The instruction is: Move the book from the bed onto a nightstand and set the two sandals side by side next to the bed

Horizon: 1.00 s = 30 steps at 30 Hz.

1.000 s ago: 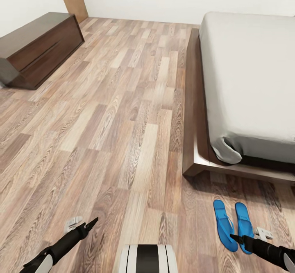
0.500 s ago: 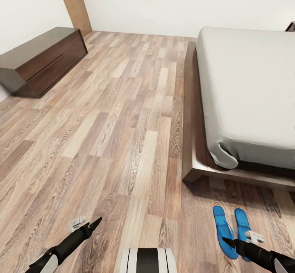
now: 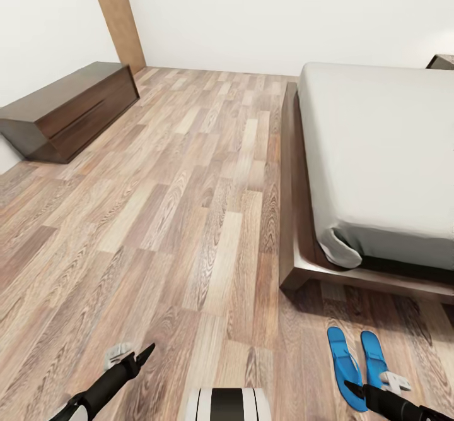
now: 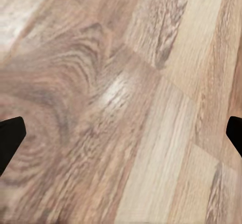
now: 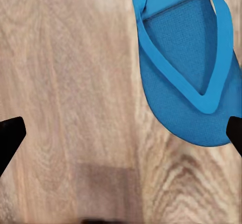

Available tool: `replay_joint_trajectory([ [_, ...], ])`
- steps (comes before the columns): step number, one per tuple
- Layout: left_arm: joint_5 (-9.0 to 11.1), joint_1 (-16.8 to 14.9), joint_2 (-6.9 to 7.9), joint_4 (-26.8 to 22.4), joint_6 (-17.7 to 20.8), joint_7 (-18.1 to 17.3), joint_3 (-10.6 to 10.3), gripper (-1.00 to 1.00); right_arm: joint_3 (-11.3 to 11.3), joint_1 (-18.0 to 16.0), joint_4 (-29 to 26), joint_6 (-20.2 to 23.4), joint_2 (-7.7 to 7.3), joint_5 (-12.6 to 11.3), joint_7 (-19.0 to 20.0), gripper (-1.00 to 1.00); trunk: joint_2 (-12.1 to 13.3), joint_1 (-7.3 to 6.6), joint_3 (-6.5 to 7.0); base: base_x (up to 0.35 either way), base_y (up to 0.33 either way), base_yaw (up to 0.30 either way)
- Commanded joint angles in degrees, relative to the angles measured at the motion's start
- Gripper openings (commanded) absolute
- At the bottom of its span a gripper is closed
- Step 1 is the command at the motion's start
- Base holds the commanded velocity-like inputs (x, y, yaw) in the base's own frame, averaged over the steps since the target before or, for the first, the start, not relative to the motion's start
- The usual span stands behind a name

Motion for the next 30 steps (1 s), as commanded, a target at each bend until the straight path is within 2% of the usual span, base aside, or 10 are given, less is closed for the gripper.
replay_joint_trajectory([
  [1, 0.3, 0.0, -0.04, 0.2, -0.2, -0.3, 0.0, 1.00, 0.0, 0.0, 0.2, 0.0, -0.03, -0.6, 0.2, 1.00, 0.0, -0.03, 0.20, 0.000, 0.000, 0.000],
  [8, 0.2, 0.0, -0.67, 0.8, -0.7, -0.2, 0.0, 1.00, 0.0, 0.0, 0.8, -1.3, 0.37, -0.6, 0.1, 1.00, 0.1, -0.21, 1.75, 0.000, 0.000, 0.000],
  [12, 0.2, 0.0, -0.99, 0.9, -0.8, 0.7, 0.0, 1.00, 0.0, 0.0, 0.9, -1.4, 1.54, -0.5, 0.1, 1.00, 0.2, -0.32, 2.63, 0.000, 0.000, 0.000],
  [13, -0.2, 0.0, -1.26, 0.9, -0.9, 2.3, -0.2, 1.00, 0.0, 0.0, 1.0, -1.5, 2.21, -0.5, -0.2, 1.00, 0.2, -0.34, 2.85, 0.000, 0.000, 0.000],
  [23, -3.0, 0.0, -2.68, 0.9, -1.1, 4.8, -0.6, 1.00, 0.1, 0.0, 1.1, -1.5, 2.80, -0.3, -1.2, 1.00, 0.3, -0.60, 5.07, 0.000, 0.000, 0.000],
  [30, -3.5, 0.0, -3.38, 1.0, -1.2, 7.8, -0.7, 1.00, 0.1, -0.1, 1.1, -1.5, 3.88, -0.2, -3.2, 1.00, 0.4, -0.78, 6.62, 0.000, 0.000, 0.000],
])
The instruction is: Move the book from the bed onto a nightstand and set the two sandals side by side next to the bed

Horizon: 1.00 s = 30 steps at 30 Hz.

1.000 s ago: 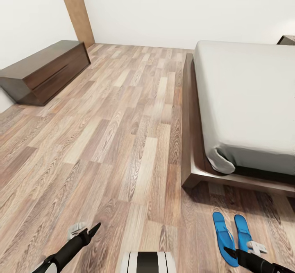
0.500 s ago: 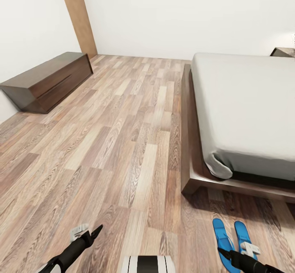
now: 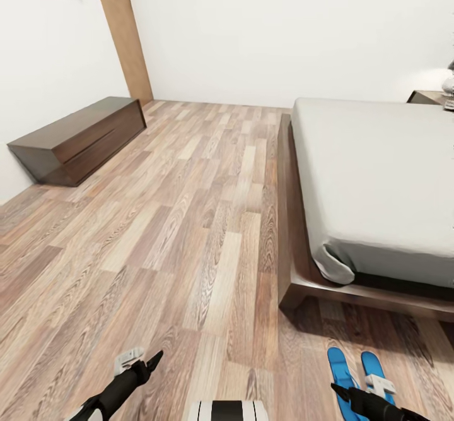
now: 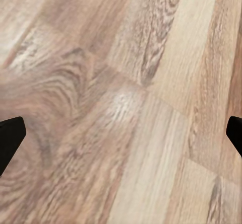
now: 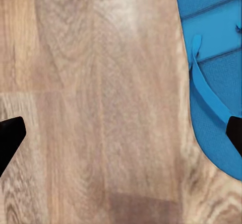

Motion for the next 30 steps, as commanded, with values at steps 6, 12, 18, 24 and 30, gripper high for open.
replay_joint_trajectory([
  [6, 0.2, 0.0, -0.86, 0.1, 0.0, 3.7, 0.0, 1.00, 0.1, 0.0, 0.1, 0.2, 1.76, -0.4, -6.3, 1.00, 0.1, -0.16, 1.30, 0.000, 0.000, 0.000],
  [12, 0.1, 0.0, -1.47, 1.8, -1.2, 7.1, -0.8, 1.00, 0.1, 0.0, 0.1, 0.2, 2.29, 1.0, -7.9, 1.00, 0.1, -0.32, 2.63, 0.000, 0.000, 0.000],
  [18, 0.2, -0.1, -1.82, 5.8, -5.0, 9.3, -3.9, 1.00, 0.1, 0.0, 0.1, 0.2, 4.19, 4.0, -8.4, 1.00, 0.2, -0.47, 3.96, 0.000, 0.000, 0.000],
  [24, 0.2, -0.1, -1.87, 8.8, -6.6, 9.8, -5.1, 1.00, 0.1, 0.0, 0.1, 0.2, 6.95, 6.6, -8.5, 1.00, 0.3, -0.63, 5.29, 0.000, 0.000, 0.000],
  [30, 0.2, -0.1, -1.90, 9.4, -6.8, 9.8, -5.2, 1.00, 0.1, 0.0, 0.0, 0.2, 7.50, 7.3, -8.5, 1.00, 0.4, -0.78, 6.62, 0.000, 0.000, 0.000],
])
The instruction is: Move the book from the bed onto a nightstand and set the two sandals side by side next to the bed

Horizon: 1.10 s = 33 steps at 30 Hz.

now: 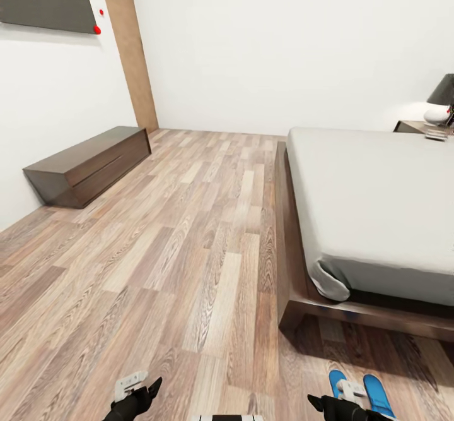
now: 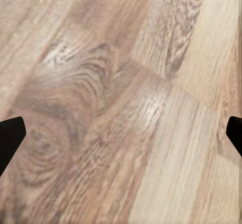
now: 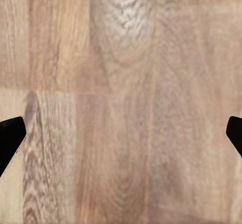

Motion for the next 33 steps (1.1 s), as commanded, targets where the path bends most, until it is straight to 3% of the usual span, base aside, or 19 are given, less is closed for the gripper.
replay_joint_trajectory([
  [1, 0.4, 0.0, 0.01, 0.1, -0.2, -0.2, -0.1, 1.00, -0.3, 0.0, 0.0, 0.3, 0.01, -0.1, 0.3, 1.00, 0.0, -0.04, 0.19, 0.000, 0.000, 0.000],
  [13, 0.4, 0.0, -0.05, 0.1, -0.2, -0.2, -0.2, 1.00, -0.4, 0.0, 0.0, 0.3, -0.07, -0.1, 0.4, 1.00, 0.2, -0.34, 2.84, 0.000, 0.000, 0.000],
  [23, 0.4, 0.0, -0.29, 0.1, -0.1, -0.1, -0.2, 1.00, -0.4, 0.0, 4.3, 0.2, -0.12, -0.2, 0.4, 1.00, 4.2, -2.54, 4.64, 0.000, 0.000, 0.000],
  [33, 0.4, 0.0, -1.22, 1.5, -0.2, -0.1, -0.2, 1.00, -0.4, 0.0, 5.0, 0.2, -0.09, -0.3, 0.4, 1.00, 8.2, -4.74, 6.43, 0.000, 0.000, 0.000],
])
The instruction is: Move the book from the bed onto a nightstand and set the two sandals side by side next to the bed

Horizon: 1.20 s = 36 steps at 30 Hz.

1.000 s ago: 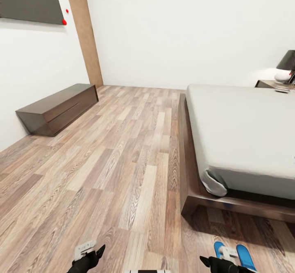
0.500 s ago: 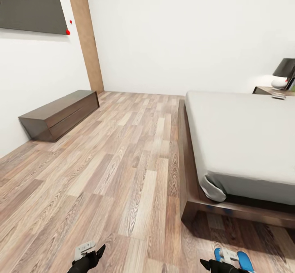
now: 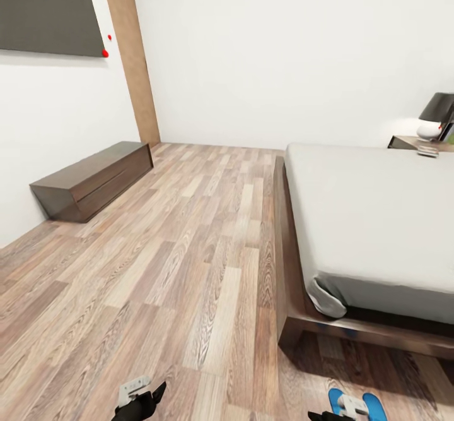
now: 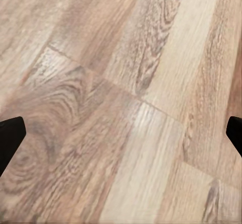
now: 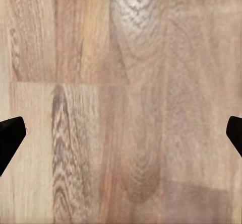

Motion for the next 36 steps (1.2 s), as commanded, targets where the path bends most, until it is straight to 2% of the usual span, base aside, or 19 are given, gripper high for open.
replay_joint_trajectory([
  [1, 0.3, 0.0, 0.01, 0.2, -0.2, -0.2, -0.1, 1.00, -0.2, 0.0, 0.0, 0.2, 0.00, -0.1, 0.2, 1.00, 0.4, -0.24, 0.14, 0.000, 0.000, 0.000],
  [11, 0.3, -0.1, -0.14, 0.5, -0.2, -0.2, -0.2, 1.00, -0.2, 0.0, 0.0, 0.2, 0.01, -0.1, 0.3, 1.00, 4.4, -2.43, 1.93, 0.000, 0.000, 0.000],
  [17, 0.3, -0.1, -1.44, 0.5, -0.3, -0.2, -0.1, 1.00, -0.2, 0.0, 0.0, 0.2, -0.01, -0.2, 0.3, 1.00, 6.8, -3.75, 3.01, 0.000, 0.000, 0.028],
  [36, 0.3, -0.1, -1.69, 0.6, -0.4, -0.2, -0.1, 1.00, -0.2, 0.0, 0.0, 0.2, 0.03, -0.1, 0.3, 1.00, 14.4, -7.92, 6.42, 0.000, 0.000, 0.268],
])
